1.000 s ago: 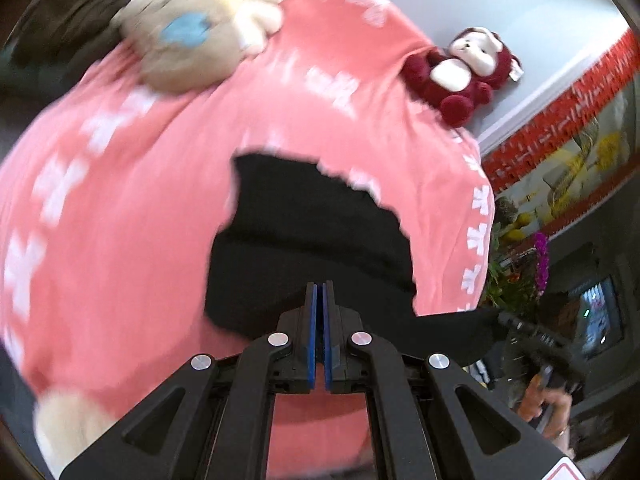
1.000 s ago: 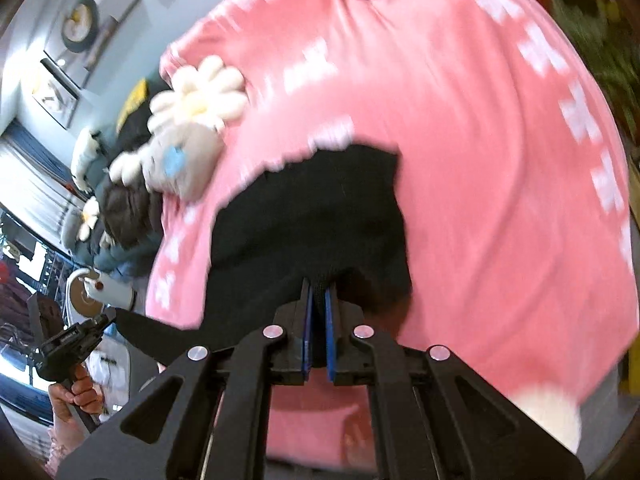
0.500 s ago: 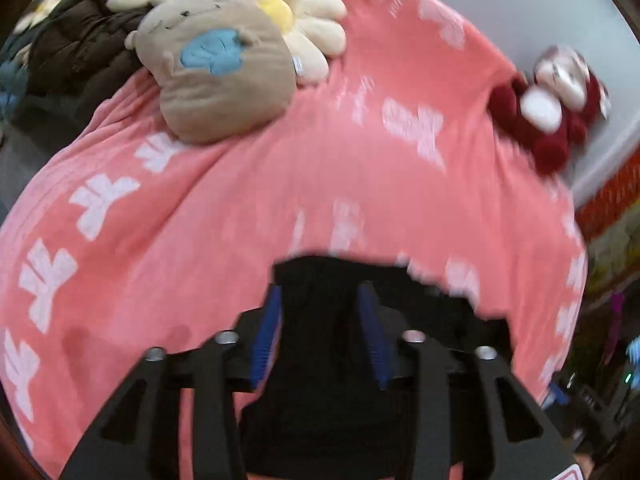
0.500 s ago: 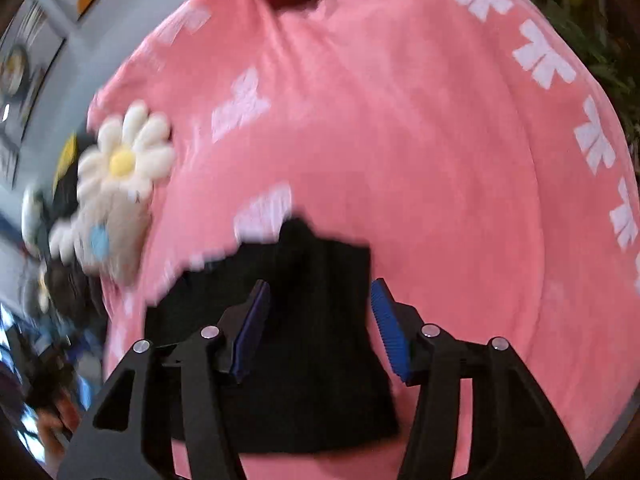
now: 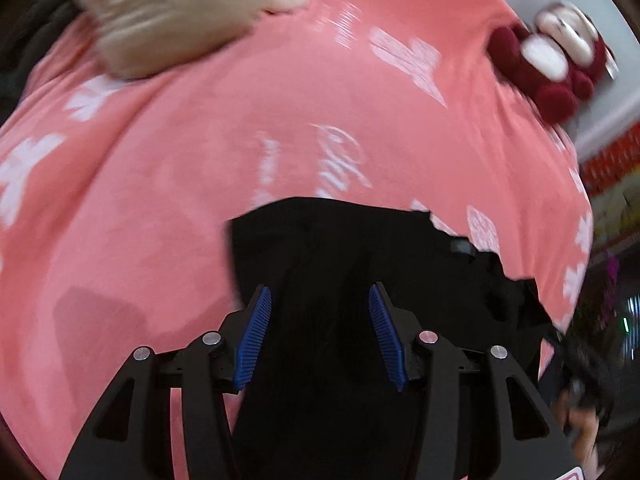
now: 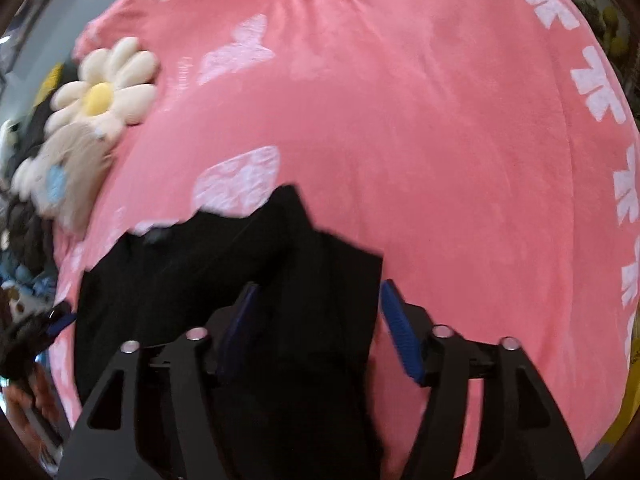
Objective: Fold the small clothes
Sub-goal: 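Lift the hem with both tools and fold it up toward the collar, then lay the folded hem down and open both tools, withdrawing them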
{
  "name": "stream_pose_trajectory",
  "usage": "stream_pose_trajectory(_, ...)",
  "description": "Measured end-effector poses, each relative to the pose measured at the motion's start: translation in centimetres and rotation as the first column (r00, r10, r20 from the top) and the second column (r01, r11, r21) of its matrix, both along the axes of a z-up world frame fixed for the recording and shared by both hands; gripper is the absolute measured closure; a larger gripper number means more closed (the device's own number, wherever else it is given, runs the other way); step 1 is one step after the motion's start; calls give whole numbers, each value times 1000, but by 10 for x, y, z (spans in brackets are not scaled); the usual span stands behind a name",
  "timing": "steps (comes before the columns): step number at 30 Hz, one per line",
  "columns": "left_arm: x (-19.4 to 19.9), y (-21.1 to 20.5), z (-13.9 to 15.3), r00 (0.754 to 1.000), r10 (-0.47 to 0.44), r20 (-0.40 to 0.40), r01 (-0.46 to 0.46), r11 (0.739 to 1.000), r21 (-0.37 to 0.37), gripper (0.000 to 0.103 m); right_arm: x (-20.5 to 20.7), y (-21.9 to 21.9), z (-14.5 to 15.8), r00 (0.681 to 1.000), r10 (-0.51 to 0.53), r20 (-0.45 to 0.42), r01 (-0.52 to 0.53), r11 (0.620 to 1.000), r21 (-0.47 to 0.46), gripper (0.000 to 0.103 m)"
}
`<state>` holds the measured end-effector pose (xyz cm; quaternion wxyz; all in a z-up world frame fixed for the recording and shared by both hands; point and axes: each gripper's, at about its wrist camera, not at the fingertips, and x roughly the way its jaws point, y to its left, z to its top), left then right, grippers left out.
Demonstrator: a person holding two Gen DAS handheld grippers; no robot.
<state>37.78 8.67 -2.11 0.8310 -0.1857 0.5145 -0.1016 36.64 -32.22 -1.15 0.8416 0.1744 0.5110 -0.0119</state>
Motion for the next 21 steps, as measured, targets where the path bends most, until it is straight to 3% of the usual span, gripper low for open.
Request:
stream_pose_trajectory(1, 5, -4, 0, 1000, -23, -5, 23, 1000, 21, 91, 5, 0, -4, 1000, 11, -6, -11, 999, 40, 61)
stream_pose_trajectory(2, 9, -7, 0, 999, -40, -13, 41, 998, 49, 102, 10, 0, -6, 1000, 19, -13, -18, 998, 62, 100)
stream_pose_trajectory(3, 11, -8, 4, 999, -43, 4, 42, 997, 67, 102, 11, 0, 1, 1000, 8, 11, -8, 998, 68, 101)
stream_pose_trajectory(5, 12, -5, 24, 994, -35, 99, 26, 996, 91, 102, 4, -5, 28, 991, -22, 135, 9, 995, 95, 101)
stream_pose_trajectory(7, 16, 9, 41, 986, 19, 163, -30, 997, 69, 102, 0, -12, 41, 978, -60, 199, 41, 994, 102, 101)
stream_pose_trajectory(9, 26, 20, 40, 979, 104, 177, -124, 987, 106, 101, 8, -17, 29, 984, -74, 165, 70, 997, 32, 95)
stream_pose_trajectory(11, 35, 23, 23, 982, 142, 121, -164, 965, 203, 98, 23, -17, -3, 998, -68, -2, 68, 995, -77, 86)
stream_pose_trajectory(12, 38, 26, 14, 986, 150, 69, -161, 964, 211, 97, 18, -21, -12, 996, -85, -40, 81, 992, -92, 86)
stream_pose_trajectory(13, 35, 32, 4, 987, 162, 11, -161, 972, 173, 97, 8, -24, -11, 996, -89, -18, 88, 995, -53, 86)
stream_pose_trajectory(14, 24, 40, 1, 986, 169, 1, -168, 980, 106, 94, -1, -26, -8, 996, -91, 3, 91, 996, -21, 85)
stream_pose_trajectory(16, -2, 46, 6, 986, 163, 34, -164, 984, 62, 84, -37, -30, 1, 995, -89, 41, 88, 996, 20, 64)
stream_pose_trajectory(17, -16, 47, 8, 987, 154, 52, -157, 986, 55, 67, -51, -31, 2, 995, -84, 53, 82, 996, 35, 53)
stream_pose_trajectory(18, -32, 48, 10, 987, 146, 67, -150, 987, 59, 49, -71, -31, 1, 996, -68, 53, 65, 996, 53, 52)
stream_pose_trajectory(21, -81, 46, 4, 992, 116, 44, -118, 991, 60, 45, -114, -32, -12, 999, -45, 7, 44, 996, 75, 52)
